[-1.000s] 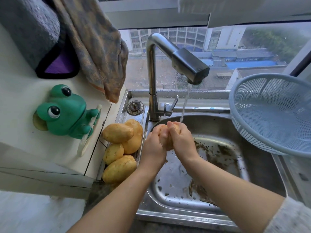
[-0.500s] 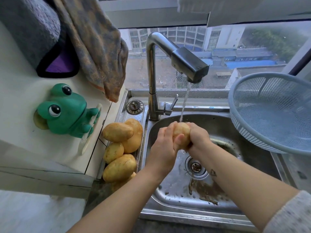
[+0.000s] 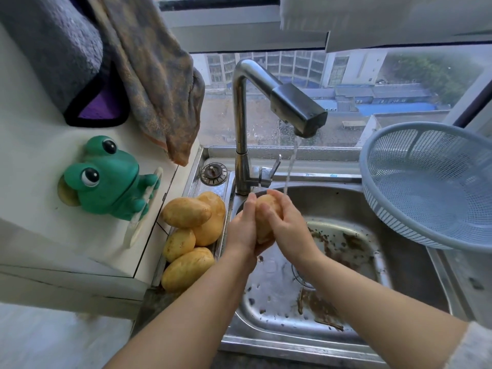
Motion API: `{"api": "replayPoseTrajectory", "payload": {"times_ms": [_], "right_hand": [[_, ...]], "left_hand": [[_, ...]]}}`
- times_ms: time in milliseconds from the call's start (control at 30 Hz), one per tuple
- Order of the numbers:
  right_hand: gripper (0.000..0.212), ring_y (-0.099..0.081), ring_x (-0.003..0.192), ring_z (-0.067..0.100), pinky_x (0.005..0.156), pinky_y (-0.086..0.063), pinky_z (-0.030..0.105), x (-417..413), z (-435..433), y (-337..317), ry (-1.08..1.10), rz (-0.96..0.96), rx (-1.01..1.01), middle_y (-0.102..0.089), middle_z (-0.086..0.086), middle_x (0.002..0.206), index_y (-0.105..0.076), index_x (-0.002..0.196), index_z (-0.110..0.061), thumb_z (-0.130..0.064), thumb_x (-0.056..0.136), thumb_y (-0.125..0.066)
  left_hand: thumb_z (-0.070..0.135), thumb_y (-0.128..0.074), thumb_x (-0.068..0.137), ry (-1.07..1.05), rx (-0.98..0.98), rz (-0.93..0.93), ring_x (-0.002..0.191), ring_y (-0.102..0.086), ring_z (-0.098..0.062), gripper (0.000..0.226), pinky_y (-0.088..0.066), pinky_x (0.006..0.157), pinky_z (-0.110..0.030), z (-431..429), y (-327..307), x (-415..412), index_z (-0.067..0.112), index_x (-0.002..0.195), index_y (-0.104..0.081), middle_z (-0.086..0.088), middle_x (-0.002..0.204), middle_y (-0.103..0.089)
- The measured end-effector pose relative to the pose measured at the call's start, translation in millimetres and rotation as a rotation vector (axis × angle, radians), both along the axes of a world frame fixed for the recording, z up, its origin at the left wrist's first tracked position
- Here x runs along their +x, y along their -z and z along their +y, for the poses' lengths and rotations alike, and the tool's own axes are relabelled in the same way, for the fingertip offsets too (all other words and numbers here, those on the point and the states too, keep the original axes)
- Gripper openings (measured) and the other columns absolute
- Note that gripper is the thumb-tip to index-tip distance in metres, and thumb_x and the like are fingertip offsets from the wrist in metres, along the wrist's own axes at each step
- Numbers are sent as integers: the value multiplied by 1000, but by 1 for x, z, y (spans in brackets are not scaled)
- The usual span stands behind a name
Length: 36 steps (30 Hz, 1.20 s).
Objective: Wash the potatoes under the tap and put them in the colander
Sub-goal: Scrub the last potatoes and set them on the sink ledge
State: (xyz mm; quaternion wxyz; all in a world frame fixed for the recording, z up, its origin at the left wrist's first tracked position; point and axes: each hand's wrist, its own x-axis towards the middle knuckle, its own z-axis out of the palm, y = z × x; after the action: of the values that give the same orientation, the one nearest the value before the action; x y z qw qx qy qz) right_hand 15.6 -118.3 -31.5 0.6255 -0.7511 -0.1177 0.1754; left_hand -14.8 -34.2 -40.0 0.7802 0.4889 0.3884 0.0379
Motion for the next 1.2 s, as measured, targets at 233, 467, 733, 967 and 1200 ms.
{"api": "replayPoseTrajectory", "payload": {"times_ms": [233, 467, 733, 967, 1200], "right_hand": [[28, -61, 74, 21, 66, -53, 35, 14, 4, -9, 279, 330, 136, -64, 8, 78, -66, 77, -11, -28, 96, -55], [30, -64, 89, 28, 85, -55, 48, 30, -1, -12, 445, 728, 348, -67, 15, 97, -66, 83, -8, -27, 100, -50], [34, -67, 98, 28, 80, -58, 47, 22, -17, -12, 156, 422, 74, -69, 10, 105, -67, 100, -18, -50, 90, -58], [38, -71, 86, 23, 59, -57, 30, 33, -41, -27, -85, 585, -45, -71, 11, 99, -64, 106, -19, -52, 89, -58], [40, -68, 87, 29, 66, -61, 38, 23, -40, -20, 181, 697, 216, -68, 19, 100, -57, 107, -7, -44, 98, -47]], "left_hand": [[35, -32, 105, 126, 453, -99, 89, -69, -27, 41, -59, 61, -30, -10, -6, -4, 10, 108, -64, -16, 98, -69], [41, -33, 104, 247, 283, -177, 103, -65, -26, 34, -60, 75, -39, -12, -11, -11, 22, 117, -58, -12, 115, -62], [56, -66, 76, 343, 265, -217, 102, -67, -22, 58, -60, 79, -39, -9, -15, -3, 25, 124, -57, -7, 117, -65], [29, -42, 102, 530, 27, -177, 112, -63, -28, 24, -58, 83, -43, 15, -15, 0, 36, 117, -60, -10, 127, -60], [36, -56, 92, 460, 87, -183, 115, -60, -27, 53, -58, 80, -32, -2, -9, 2, 17, 139, -41, -14, 131, -53]]}}
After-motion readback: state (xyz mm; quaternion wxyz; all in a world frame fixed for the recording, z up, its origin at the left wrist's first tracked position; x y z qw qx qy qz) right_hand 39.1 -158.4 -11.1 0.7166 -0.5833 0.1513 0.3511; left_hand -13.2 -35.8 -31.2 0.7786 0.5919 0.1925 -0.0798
